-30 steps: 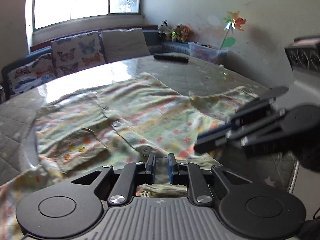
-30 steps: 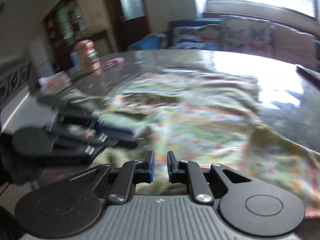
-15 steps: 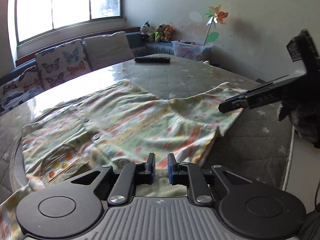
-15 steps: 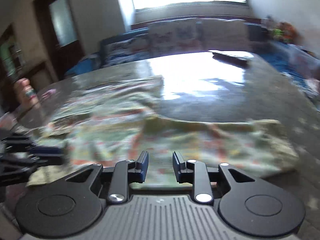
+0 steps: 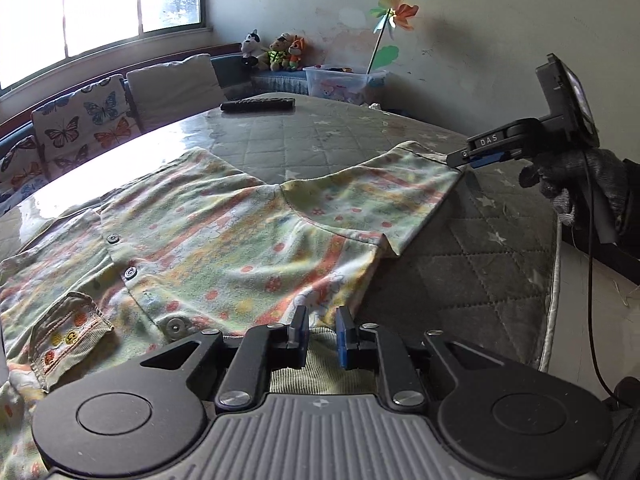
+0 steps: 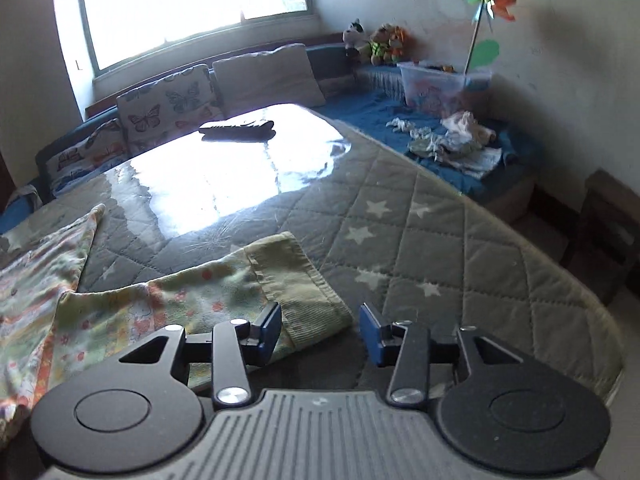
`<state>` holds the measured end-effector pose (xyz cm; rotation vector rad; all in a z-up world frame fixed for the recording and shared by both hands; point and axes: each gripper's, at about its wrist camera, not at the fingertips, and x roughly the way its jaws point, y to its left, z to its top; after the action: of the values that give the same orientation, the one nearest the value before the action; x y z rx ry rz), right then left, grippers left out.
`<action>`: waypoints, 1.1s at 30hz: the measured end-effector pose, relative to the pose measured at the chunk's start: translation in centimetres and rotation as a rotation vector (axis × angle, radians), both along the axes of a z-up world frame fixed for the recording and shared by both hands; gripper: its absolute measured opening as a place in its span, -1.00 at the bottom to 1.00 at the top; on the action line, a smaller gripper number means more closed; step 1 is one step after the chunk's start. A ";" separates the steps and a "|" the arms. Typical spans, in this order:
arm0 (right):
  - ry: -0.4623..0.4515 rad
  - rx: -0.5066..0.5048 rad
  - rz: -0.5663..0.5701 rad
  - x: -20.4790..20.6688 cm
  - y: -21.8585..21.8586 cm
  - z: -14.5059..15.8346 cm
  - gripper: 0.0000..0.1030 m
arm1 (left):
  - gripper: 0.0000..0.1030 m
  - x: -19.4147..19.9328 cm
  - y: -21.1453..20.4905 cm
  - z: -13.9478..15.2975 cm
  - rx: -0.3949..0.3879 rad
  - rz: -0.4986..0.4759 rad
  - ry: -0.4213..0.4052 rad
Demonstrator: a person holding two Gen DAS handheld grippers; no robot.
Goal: Fold clothes
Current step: 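Fold the hem with the right gripper up over the shirt body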
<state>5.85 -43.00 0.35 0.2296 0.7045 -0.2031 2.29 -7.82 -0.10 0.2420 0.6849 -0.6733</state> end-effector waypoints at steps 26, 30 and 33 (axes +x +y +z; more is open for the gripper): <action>-0.065 0.133 -0.056 3.0 -2.4 -0.1 -0.40 | -0.38 -0.4 0.5 0.6 0.009 -0.020 -0.024; -0.046 0.055 -0.033 3.7 -1.4 -0.5 -0.55 | -0.27 -0.4 1.3 1.5 -0.001 0.025 -0.051; -0.047 0.051 -0.029 3.8 -1.0 -0.3 -0.86 | -0.18 0.1 2.3 1.8 0.000 0.078 -0.057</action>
<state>9.68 -43.98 0.05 0.2922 0.6601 -0.2065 2.34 -5.54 1.70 0.2329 0.6369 -0.5899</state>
